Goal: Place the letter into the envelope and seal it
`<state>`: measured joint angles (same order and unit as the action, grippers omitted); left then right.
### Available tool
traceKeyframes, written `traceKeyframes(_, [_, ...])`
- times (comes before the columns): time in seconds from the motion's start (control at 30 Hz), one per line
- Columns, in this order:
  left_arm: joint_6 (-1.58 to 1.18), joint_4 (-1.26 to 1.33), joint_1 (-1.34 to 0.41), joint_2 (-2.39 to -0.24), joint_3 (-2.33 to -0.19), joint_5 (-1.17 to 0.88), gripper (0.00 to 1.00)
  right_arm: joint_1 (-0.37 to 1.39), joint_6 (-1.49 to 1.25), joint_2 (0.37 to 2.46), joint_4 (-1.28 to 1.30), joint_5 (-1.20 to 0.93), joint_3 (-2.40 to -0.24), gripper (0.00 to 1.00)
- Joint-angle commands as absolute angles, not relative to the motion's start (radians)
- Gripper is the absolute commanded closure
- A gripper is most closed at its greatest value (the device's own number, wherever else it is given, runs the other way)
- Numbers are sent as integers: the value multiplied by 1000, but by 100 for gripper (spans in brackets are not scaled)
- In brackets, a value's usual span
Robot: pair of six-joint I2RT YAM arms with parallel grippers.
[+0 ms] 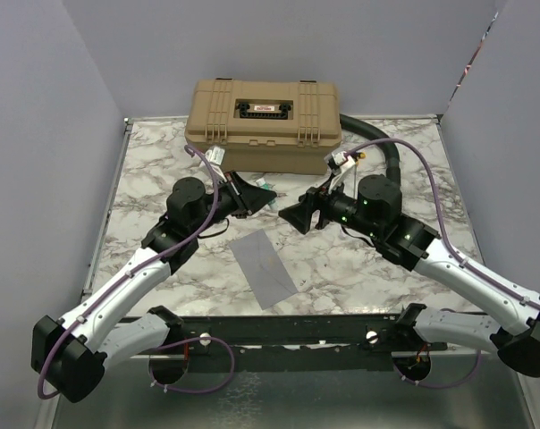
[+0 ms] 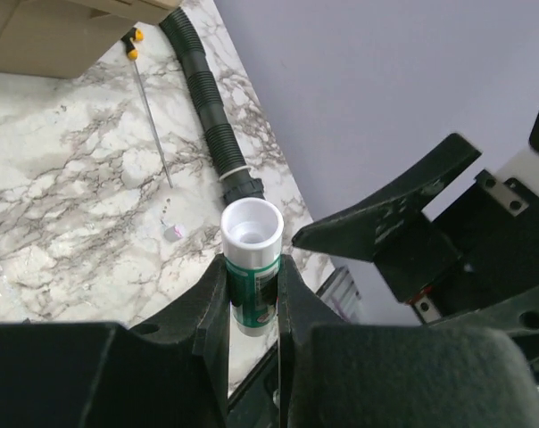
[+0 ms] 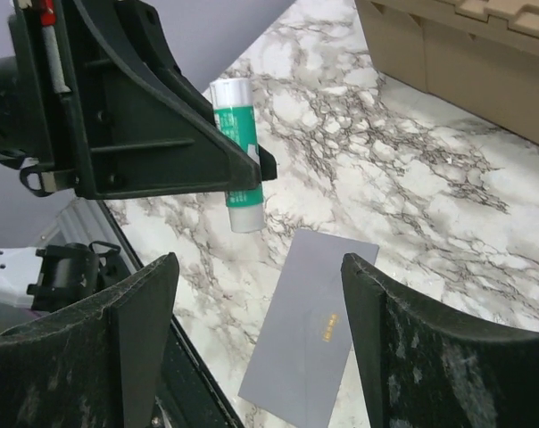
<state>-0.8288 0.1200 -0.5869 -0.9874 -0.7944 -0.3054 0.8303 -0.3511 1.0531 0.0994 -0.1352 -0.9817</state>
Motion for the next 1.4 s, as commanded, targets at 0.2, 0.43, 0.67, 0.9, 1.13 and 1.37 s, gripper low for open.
traceKeyframes(0.2, [-1056,29,-586,-1032,-847,-285,100,857,-336,1214,121,-78,-1102,24])
traceKeyframes(0.43, [-1084,26,-584,-1034,-847,-312,100,859,-329,1282,125,-100,-1146,46])
traceKeyframes(0.67, [-1085,21,-582,-1028,-847,-321,100,859,-309,1298,144,-155,-1142,56])
traceKeyframes(0.9, [-1076,13,-576,-1028,-850,-349,98,859,-302,1323,172,-130,-1163,92])
traceKeyframes(1.13, [-1023,-37,-540,-1036,-876,-451,50,859,-229,1332,251,-146,-1174,100])
traceKeyframes(1.37, [-892,-81,-483,-1041,-845,-737,9,859,16,1208,337,-311,-1126,100])
